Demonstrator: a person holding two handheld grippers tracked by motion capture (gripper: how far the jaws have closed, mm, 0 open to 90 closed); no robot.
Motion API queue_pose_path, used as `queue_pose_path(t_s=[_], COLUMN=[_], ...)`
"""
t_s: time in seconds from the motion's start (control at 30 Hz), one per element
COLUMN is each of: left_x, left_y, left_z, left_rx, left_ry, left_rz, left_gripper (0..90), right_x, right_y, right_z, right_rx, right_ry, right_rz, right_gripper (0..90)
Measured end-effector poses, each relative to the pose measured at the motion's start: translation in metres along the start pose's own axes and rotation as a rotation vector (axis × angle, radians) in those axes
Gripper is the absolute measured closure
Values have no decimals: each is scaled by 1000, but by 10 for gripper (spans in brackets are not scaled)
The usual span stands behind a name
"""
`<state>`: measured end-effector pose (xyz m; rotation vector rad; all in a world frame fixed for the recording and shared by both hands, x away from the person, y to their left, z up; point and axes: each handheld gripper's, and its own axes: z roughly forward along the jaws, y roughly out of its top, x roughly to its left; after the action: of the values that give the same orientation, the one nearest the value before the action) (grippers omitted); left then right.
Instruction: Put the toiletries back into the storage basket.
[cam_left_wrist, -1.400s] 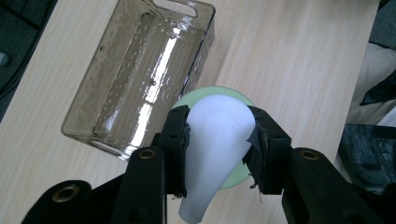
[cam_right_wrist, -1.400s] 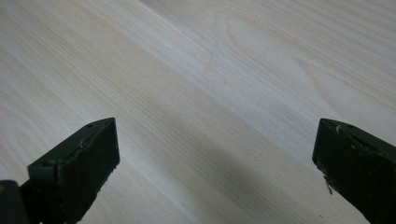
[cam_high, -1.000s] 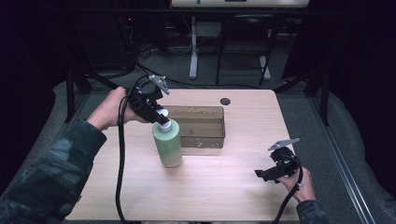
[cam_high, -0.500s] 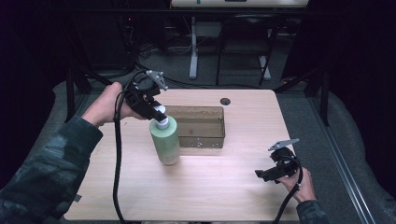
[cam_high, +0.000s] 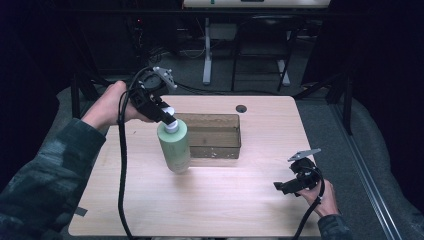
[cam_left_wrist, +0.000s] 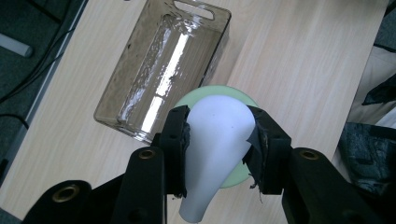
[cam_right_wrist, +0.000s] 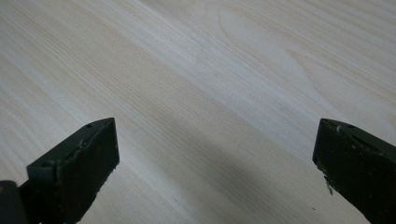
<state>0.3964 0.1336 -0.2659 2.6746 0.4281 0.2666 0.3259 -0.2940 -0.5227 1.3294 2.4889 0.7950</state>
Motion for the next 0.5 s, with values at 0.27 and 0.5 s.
queue_pose_path(t_s=[0.27, 0.5], left_x=[3, 7], left_y=[2, 4], left_z=[-5, -9], left_rx=[0, -7], left_ry=[6, 14], left_rz=[-10, -20], left_gripper=[625, 625], right_x=[1, 0], right_y=[0, 0], right_z=[-1, -2], right_rx=[0, -2], right_ry=[-3, -5], right_rz=[-2, 1], right_gripper=[0, 1])
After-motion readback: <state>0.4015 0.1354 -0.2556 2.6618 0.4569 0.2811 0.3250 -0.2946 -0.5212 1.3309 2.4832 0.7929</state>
